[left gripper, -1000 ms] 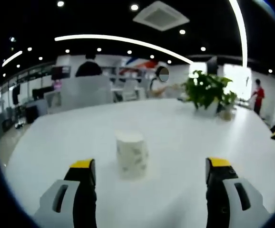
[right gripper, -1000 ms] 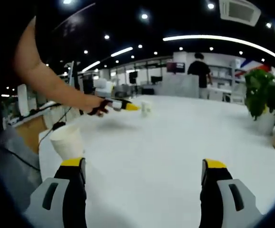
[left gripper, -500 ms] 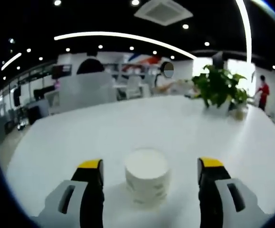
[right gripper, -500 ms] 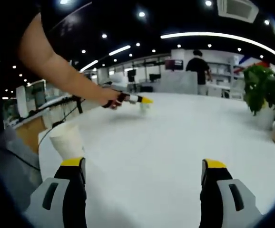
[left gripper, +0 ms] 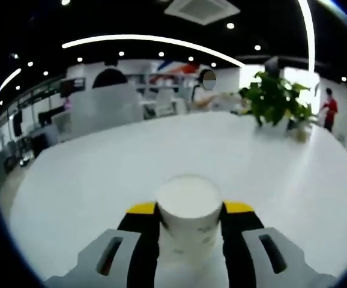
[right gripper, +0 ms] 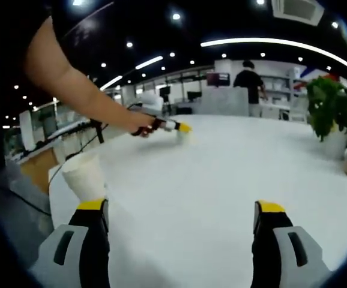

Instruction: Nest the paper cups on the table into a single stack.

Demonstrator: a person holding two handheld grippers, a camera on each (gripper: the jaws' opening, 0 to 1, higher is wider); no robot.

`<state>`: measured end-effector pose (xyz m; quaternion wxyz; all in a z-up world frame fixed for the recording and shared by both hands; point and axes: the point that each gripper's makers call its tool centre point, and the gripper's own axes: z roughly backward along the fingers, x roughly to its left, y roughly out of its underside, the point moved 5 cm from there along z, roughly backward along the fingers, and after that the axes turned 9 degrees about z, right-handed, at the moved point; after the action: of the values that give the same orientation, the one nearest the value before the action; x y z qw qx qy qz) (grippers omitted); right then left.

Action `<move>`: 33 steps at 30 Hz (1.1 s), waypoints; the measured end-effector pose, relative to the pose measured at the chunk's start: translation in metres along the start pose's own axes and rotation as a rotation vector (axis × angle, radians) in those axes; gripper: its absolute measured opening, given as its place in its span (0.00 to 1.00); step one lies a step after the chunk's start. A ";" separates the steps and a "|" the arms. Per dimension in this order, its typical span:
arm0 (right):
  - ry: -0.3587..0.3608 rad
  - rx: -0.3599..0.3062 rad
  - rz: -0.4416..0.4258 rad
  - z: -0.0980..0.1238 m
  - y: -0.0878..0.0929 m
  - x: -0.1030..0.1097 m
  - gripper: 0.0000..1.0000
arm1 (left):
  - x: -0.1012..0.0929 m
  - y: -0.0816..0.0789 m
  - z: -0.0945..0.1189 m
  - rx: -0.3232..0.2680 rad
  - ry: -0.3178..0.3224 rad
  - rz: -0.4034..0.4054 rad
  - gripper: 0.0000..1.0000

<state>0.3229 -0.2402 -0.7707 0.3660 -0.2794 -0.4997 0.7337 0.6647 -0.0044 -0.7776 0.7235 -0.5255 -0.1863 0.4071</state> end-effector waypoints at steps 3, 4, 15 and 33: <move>-0.004 0.001 0.009 -0.001 -0.001 0.002 0.99 | 0.000 0.000 0.001 0.005 0.000 -0.006 0.37; -0.004 0.001 0.009 -0.001 -0.001 0.002 0.99 | 0.000 0.000 0.002 0.006 -0.003 -0.011 0.37; -0.009 0.007 0.021 -0.001 -0.002 0.007 0.98 | 0.001 -0.010 0.008 0.042 0.013 -0.045 0.36; -0.011 -0.003 0.033 0.003 -0.012 0.010 0.97 | -0.010 -0.058 0.028 0.034 0.056 -0.081 0.36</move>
<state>0.3182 -0.2304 -0.7590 0.3506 -0.2843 -0.4982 0.7403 0.6620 -0.0023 -0.7128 0.7531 -0.5162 -0.1803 0.3657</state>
